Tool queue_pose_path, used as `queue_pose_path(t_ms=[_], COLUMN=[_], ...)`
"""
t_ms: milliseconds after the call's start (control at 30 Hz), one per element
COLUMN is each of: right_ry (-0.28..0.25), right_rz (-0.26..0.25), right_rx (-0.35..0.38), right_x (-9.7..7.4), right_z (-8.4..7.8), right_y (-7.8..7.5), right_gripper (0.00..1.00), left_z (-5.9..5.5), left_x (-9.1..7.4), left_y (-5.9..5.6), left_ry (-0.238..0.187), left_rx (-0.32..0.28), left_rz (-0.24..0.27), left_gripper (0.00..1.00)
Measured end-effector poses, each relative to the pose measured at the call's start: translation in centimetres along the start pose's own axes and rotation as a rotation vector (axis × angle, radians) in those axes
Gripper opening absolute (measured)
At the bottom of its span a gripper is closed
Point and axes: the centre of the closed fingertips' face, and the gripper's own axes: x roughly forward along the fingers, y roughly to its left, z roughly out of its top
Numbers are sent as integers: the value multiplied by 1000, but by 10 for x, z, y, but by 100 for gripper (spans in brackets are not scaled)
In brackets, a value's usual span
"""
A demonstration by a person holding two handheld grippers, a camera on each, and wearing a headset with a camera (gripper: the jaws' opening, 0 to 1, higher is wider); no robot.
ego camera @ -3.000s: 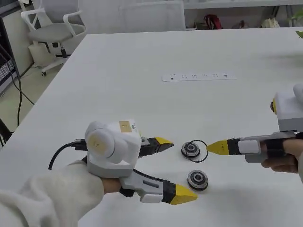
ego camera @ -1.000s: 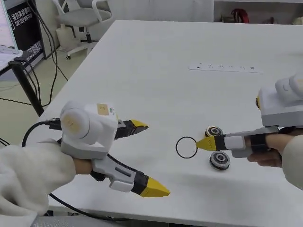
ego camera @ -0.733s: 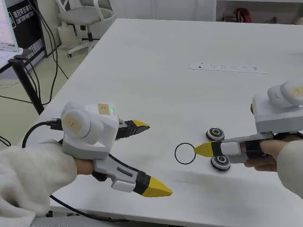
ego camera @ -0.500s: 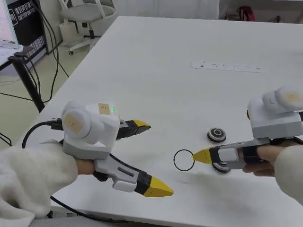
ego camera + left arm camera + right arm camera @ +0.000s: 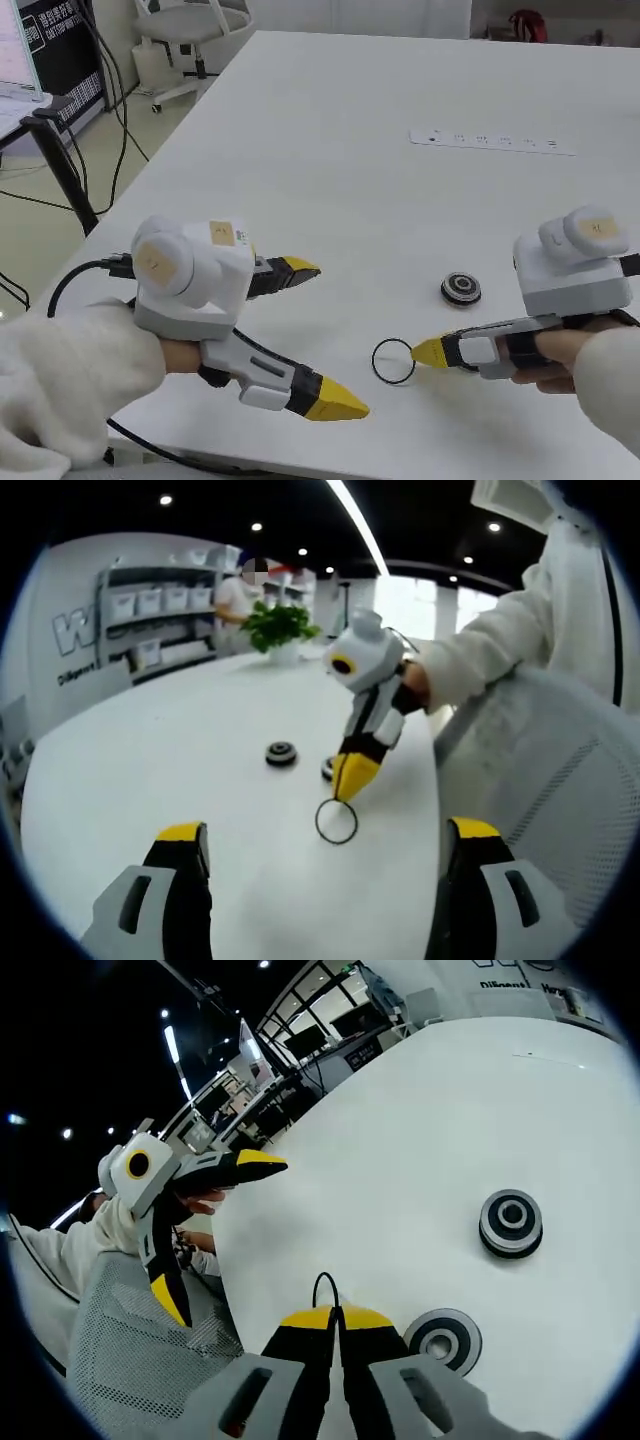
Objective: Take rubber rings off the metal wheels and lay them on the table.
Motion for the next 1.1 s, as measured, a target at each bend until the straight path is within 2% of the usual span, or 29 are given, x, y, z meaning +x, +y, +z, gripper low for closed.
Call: queue_pose_path(t_ms=[333,433,633,700,800,1000,1100], right_ry=[-11,-1,-2,-15,-54,-123,-137], right_rz=[-9,-27,-31,-36,-17,-36,-60], right_rx=[-28,-48,-101,-116,-116,-168,-191], right_x=[-3,-4,-9,-12,-18,-38,-48], right_z=[3,1,6,10,20,39,44], right_y=[-4,-8,-6,-6,-4,-9,-16], right_gripper=[0,3,2,2,3,3,4], left_z=[1,2,5,6,8,16,22], left_x=[-3,-3,-5,-6,-8,-12,-13], left_y=[0,0,0,0,1,11,13], left_ry=[8,14,18,20,21,15,13], left_rx=[-1,1,4,6,7,-2,1], left_rz=[12,13,22,26,30,61,66], left_gripper=[100,100,100,100,100,100,100])
